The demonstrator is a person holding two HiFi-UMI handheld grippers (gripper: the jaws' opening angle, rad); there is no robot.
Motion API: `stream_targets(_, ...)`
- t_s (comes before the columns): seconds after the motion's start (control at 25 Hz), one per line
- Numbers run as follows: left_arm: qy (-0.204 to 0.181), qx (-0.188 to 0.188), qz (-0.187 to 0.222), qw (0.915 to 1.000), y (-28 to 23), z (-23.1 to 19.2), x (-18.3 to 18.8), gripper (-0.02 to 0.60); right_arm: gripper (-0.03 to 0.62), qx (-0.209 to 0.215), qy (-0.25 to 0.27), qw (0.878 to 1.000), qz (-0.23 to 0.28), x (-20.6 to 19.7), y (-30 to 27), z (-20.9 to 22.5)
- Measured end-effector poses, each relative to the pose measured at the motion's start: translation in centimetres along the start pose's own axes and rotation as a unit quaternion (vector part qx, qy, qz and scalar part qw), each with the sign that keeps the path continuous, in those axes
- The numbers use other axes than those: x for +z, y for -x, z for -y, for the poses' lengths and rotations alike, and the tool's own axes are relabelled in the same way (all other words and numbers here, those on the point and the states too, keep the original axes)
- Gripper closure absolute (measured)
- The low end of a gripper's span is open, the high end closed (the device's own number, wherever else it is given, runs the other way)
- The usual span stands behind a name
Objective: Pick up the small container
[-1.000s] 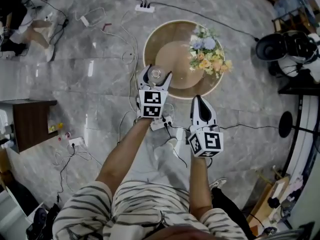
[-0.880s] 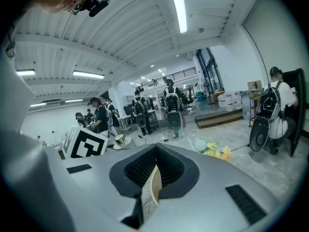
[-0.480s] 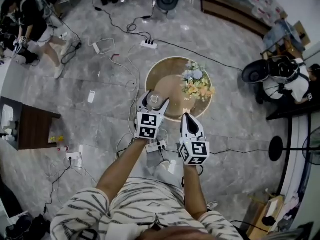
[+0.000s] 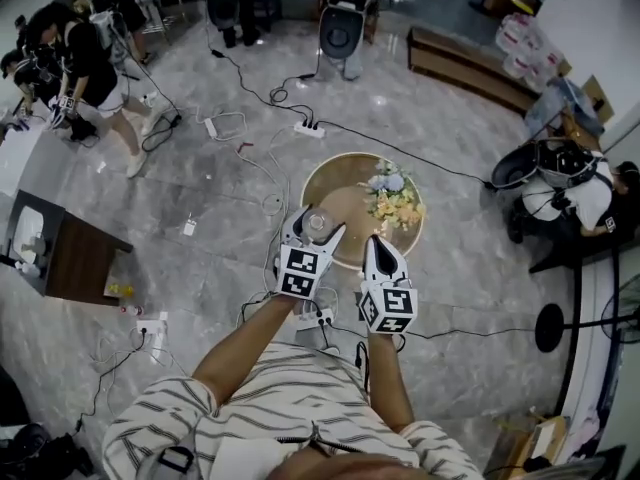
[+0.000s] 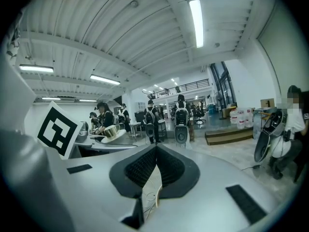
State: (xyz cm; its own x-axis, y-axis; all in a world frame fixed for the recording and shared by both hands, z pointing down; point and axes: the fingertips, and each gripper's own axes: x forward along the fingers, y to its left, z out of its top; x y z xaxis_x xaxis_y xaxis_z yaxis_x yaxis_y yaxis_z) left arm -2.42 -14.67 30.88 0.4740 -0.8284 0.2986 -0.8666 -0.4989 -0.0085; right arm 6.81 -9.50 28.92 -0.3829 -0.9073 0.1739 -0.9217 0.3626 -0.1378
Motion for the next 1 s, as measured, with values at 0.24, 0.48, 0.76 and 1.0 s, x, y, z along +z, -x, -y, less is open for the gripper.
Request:
stream_targets(0.24, -0.005, 0.000, 0.027, 0.9996, 2.1, 0.8, 2.7, 0.247, 0.600, 0.008, 0.009, 1.000, 0.028, 3.0, 0.5, -0.1)
stream_targets(0.48, -0.015, -0.003, 0.044, 0.9989, 3.3, 1.2, 4.2, 0.247, 0.600, 0.012, 0.023, 0.999, 0.040, 4.3, 1.4, 0.0)
stream_targets(0.76, -0.013, 0.003, 0.060, 0.9981, 4.6, 2.1, 5.1, 0.247, 0.600, 0.015, 0.024, 0.998, 0.050, 5.3, 1.9, 0.4)
stream_targets(1.0, -0.003, 0.010, 0.067, 0.9977, 5.6, 2.3, 5.2, 0.247, 0.600, 0.022, 0.031, 0.998, 0.052, 5.5, 2.5, 0.0)
